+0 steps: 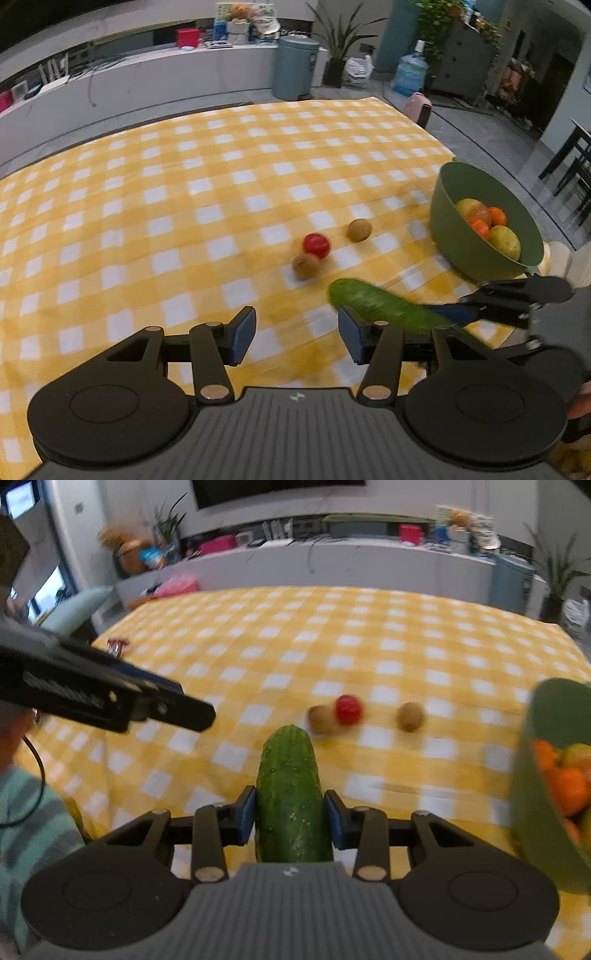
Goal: Organize fruits
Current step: 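Carry the cucumber toward the colander with the right tool while the left tool grasps a kiwi, then lower the cucumber into the colander with the right tool while the left tool lowers the kiwi in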
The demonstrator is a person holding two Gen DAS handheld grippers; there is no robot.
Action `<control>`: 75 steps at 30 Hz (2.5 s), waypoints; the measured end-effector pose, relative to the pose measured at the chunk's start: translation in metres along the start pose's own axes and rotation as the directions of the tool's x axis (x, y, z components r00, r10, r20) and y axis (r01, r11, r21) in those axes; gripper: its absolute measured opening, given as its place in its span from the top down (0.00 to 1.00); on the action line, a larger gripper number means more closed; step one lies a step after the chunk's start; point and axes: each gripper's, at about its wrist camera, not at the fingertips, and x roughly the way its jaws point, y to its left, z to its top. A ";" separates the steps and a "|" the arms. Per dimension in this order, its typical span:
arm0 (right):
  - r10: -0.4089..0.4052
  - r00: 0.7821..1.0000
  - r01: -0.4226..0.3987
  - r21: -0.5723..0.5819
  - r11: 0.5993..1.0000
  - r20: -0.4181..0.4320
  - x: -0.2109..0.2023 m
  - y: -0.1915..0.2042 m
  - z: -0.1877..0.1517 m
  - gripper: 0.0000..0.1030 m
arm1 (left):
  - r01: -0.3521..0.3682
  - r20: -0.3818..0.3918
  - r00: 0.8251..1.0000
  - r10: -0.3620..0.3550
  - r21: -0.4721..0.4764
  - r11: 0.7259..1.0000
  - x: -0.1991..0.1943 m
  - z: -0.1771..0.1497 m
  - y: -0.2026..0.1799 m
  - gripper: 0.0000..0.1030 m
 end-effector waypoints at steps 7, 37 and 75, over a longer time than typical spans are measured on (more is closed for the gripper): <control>-0.042 0.996 0.036 0.080 0.996 0.083 -0.050 -0.035 0.010 0.65 | 0.006 0.006 1.000 -0.006 0.080 0.997 0.024 0.015 -0.022 0.41; -0.270 0.963 0.266 0.139 0.954 0.010 -0.069 -0.195 0.028 0.65 | 0.006 -0.087 0.996 -0.005 0.012 1.000 0.117 0.032 -0.007 0.69; -0.273 0.961 0.271 0.068 0.960 0.035 -0.087 -0.218 0.011 0.65 | 0.119 0.017 0.992 -0.123 0.156 0.981 0.049 0.081 -0.132 0.70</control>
